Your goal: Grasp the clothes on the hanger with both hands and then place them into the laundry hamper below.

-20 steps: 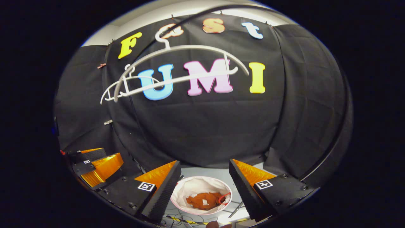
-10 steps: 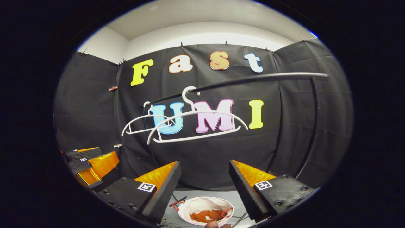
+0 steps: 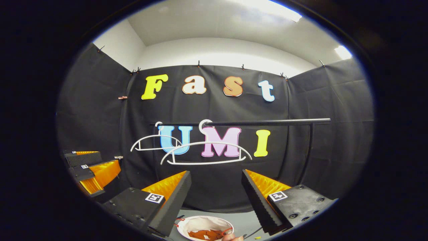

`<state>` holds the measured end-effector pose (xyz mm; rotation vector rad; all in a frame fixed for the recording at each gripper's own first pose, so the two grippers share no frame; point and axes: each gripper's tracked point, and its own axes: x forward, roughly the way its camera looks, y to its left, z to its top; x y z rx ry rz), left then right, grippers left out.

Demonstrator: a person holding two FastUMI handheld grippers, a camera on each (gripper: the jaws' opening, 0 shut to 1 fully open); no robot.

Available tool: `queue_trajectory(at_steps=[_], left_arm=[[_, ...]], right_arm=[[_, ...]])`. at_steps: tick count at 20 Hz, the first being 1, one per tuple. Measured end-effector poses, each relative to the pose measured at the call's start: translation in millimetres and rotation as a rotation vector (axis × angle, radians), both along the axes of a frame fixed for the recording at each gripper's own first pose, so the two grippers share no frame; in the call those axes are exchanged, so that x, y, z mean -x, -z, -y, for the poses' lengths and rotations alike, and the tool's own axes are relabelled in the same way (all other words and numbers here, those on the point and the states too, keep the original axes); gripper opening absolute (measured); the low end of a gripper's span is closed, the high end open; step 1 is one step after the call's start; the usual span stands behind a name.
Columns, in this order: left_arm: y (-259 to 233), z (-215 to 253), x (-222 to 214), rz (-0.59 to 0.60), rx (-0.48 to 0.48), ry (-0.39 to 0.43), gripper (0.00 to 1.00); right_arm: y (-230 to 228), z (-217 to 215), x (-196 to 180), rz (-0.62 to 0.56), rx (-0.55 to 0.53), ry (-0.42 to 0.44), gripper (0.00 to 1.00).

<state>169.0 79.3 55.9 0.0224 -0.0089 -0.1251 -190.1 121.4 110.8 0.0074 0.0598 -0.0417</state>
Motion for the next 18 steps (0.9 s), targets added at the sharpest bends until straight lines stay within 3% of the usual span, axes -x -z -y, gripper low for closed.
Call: queue_trajectory(at_steps=[1, 3, 18], left_arm=[[-2.6, 0.3, 3.0, 0.005, -0.004, -0.002, 0.95], [-5.2, -0.5, 7.0, 0.011, -0.019, -0.009, 0.95], [-6.2, -3.3, 9.4, 0.002, 0.002, -0.025, 0.95]], right_arm=[[-2.4, 1.4, 4.9, -0.001, 0.003, 0.003, 0.94], [-7.0, 2.1, 9.6, 0.004, -0.006, 0.005, 0.97], [-3.8, -0.2, 13.1, -0.001, -0.014, 0.011, 0.97]])
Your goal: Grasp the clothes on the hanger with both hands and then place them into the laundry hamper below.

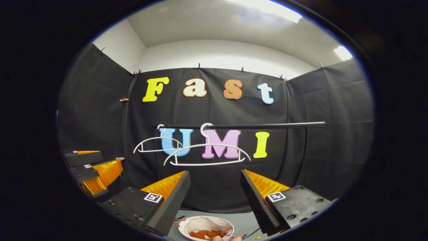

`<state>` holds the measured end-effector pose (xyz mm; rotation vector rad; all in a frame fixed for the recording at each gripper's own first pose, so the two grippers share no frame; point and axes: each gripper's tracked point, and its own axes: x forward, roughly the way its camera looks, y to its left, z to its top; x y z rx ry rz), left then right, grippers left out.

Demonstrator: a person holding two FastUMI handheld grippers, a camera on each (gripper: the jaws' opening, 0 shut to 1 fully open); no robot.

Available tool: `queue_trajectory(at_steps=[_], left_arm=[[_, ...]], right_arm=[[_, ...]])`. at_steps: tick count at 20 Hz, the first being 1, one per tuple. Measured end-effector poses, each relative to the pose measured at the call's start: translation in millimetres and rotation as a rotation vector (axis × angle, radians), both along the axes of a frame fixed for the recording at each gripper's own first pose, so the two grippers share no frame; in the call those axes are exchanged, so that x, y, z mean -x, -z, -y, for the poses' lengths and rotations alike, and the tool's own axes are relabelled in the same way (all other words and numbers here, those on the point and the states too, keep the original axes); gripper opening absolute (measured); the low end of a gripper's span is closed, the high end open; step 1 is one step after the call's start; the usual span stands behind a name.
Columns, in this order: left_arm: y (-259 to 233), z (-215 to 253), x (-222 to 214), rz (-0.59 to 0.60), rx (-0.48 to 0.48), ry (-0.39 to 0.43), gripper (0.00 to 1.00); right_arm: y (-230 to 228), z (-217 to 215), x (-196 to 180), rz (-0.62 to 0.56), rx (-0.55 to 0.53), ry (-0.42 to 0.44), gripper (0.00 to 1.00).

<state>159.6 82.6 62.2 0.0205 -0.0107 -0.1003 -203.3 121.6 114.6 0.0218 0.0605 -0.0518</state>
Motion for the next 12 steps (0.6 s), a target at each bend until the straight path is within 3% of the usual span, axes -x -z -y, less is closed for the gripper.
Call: queue_trajectory(at_steps=[12], left_arm=[[0.6, 1.8, -1.1, -0.004, 0.004, 0.005, 0.95]], right_arm=[[-1.9, 4.3, -1.8, 0.006, 0.006, 0.005, 0.97]])
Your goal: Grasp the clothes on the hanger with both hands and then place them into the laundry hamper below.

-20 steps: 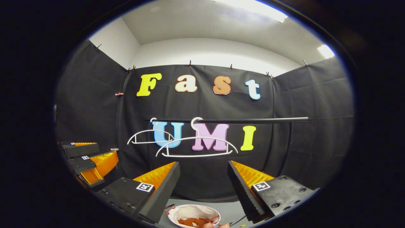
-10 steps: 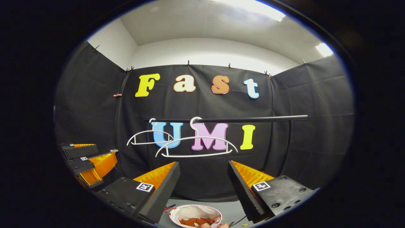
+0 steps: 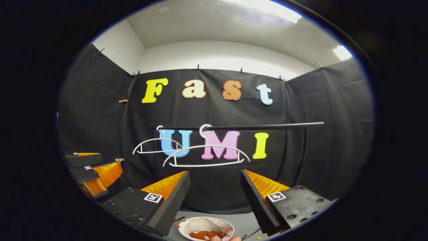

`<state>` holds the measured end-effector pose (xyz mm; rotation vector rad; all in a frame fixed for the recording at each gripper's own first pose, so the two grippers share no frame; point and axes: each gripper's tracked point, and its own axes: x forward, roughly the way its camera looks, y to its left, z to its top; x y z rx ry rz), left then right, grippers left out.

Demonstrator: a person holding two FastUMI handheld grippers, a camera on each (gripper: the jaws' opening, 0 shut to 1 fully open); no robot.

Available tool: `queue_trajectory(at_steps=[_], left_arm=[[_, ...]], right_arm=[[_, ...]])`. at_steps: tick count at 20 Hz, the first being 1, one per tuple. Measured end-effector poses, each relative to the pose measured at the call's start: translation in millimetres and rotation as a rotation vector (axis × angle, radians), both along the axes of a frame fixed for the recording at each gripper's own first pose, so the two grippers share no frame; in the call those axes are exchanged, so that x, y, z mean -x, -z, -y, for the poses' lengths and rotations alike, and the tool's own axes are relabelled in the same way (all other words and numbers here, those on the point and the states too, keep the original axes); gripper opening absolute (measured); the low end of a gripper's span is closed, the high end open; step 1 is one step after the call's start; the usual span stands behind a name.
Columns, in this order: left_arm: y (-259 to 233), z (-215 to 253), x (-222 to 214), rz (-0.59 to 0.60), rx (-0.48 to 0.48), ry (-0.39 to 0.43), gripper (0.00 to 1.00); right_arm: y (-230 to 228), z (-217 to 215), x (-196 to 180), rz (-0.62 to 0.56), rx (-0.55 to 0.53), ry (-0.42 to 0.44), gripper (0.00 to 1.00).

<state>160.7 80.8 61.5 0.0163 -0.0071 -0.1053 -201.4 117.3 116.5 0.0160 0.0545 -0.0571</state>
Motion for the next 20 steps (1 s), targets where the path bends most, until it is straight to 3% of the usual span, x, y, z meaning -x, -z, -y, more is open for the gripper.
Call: queue_trajectory(at_steps=[20], left_arm=[[0.0, 6.5, 1.9, -0.001, -0.022, 0.007, 0.95]], right_arm=[[0.0, -1.1, 1.4, 0.0, -0.003, -0.012, 0.97]])
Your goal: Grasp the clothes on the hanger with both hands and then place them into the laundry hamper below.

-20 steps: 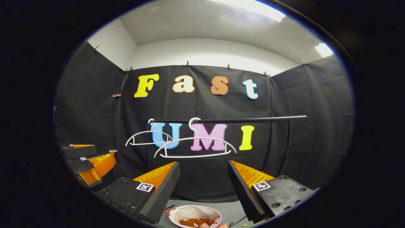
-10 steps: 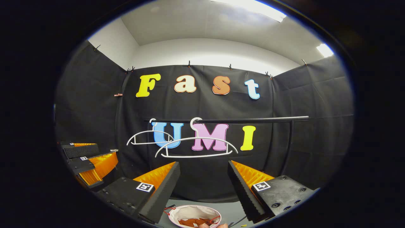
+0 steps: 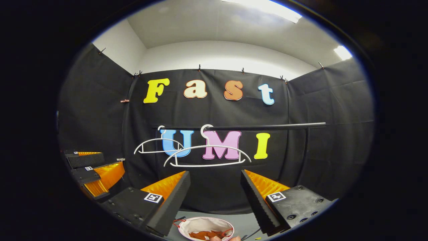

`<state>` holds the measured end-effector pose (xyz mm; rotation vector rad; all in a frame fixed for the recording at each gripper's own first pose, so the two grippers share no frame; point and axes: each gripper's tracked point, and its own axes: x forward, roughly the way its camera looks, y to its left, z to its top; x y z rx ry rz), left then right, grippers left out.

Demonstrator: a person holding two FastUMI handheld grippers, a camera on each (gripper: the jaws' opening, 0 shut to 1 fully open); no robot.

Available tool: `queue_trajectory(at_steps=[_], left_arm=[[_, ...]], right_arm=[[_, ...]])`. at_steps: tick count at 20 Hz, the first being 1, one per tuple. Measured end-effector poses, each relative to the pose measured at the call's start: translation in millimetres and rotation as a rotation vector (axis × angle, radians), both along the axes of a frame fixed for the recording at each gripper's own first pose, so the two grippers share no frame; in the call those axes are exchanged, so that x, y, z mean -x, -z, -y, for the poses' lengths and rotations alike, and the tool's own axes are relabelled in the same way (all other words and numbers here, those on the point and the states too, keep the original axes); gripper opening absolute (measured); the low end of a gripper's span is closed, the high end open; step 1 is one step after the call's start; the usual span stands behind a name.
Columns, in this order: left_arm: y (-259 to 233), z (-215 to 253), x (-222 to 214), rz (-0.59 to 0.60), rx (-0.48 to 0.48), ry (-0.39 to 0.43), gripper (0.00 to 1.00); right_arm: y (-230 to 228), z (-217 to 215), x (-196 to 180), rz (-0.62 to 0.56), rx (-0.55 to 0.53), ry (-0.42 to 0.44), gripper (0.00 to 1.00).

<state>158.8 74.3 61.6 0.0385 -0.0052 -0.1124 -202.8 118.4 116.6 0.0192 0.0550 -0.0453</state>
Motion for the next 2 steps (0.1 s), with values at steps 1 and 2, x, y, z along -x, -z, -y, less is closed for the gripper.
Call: queue_trajectory(at_steps=[1, 2], left_arm=[[-0.2, 0.3, 0.7, 0.001, 0.001, 0.0, 0.95], [-1.4, 0.7, 0.9, 0.003, 0.002, 0.001, 0.95]], right_arm=[[0.1, 0.2, 0.0, 0.0, 0.0, 0.0, 0.97], [0.4, 0.9, 0.2, 0.0, 0.0, 0.001, 0.97]])
